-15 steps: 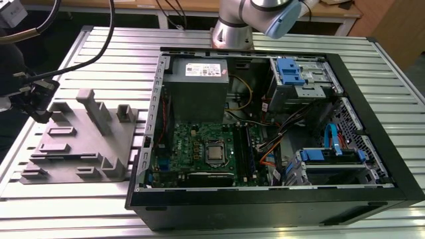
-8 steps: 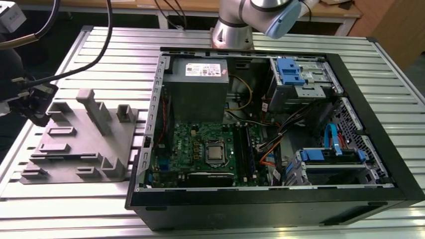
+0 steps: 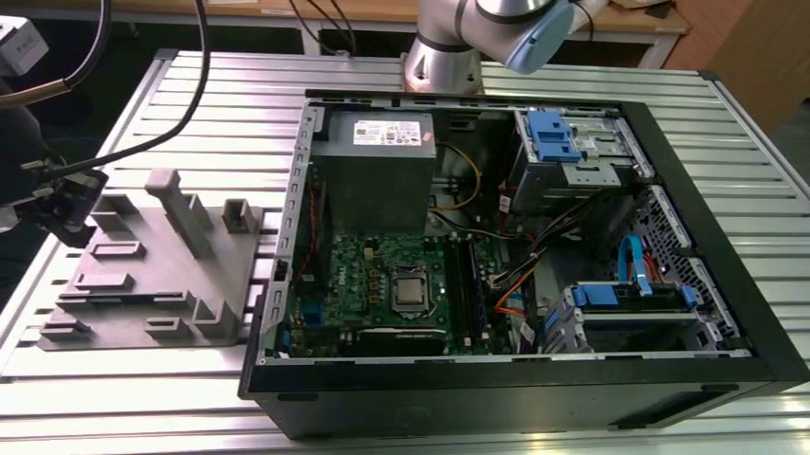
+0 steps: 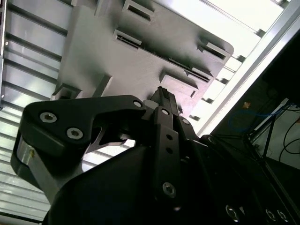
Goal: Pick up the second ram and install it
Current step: 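Reach for the second ram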
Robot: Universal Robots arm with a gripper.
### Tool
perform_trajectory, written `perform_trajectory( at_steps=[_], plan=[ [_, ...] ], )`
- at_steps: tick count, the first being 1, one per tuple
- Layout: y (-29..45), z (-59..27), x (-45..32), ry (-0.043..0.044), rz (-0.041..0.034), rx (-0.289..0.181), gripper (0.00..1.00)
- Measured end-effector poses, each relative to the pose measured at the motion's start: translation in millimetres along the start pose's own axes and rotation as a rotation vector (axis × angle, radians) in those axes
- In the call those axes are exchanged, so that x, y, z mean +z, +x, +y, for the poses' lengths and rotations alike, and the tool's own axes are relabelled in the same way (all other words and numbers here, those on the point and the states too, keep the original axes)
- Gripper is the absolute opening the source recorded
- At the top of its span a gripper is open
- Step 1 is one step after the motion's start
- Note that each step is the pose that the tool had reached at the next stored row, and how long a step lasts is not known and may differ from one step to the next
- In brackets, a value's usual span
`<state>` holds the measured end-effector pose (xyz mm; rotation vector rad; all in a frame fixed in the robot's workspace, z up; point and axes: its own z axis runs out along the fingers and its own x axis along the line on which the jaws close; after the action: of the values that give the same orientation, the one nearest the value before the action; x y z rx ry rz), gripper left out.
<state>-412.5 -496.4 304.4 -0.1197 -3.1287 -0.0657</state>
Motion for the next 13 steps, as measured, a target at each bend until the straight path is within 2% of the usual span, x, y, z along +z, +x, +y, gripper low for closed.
perform_trajectory(
  at_steps=[13],
  plan=[
    [2.2,-2.5,9.8,0.0000,0.0000,0.000,0.07]
  ],
)
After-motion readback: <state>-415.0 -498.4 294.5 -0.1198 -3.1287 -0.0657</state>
